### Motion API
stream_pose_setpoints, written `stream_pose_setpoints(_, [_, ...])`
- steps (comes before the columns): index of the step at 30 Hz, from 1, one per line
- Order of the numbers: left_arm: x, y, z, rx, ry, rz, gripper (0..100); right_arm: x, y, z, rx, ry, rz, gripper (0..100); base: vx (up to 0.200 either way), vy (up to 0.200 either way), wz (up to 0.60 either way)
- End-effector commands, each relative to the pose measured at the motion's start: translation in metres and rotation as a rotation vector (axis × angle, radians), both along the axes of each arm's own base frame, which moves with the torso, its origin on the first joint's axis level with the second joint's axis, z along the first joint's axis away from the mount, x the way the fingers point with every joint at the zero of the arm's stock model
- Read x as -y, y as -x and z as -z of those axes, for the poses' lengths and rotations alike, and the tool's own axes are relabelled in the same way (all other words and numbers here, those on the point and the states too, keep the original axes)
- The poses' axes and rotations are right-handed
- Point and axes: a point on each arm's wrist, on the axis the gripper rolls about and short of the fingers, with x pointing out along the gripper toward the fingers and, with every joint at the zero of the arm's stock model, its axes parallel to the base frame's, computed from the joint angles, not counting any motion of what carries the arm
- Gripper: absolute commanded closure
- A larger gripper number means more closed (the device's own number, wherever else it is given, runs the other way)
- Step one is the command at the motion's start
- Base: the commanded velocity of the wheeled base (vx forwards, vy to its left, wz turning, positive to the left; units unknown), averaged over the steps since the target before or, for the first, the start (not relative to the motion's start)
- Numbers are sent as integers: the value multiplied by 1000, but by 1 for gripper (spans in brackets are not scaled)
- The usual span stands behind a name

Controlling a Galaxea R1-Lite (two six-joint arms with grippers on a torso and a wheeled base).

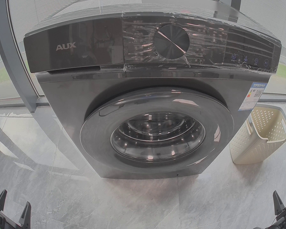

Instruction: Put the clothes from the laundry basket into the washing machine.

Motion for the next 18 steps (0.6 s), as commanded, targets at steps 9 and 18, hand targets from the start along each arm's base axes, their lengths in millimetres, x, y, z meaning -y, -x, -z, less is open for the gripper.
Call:
stream_pose_setpoints(9, [0,0,4,2,-3,1,0,0,0,5,0,4,2,0,0,0,0])
stream_pose_setpoints(18, [0,0,4,2,-2,1,0,0,0,5,2,12,-2,0,0,0,0])
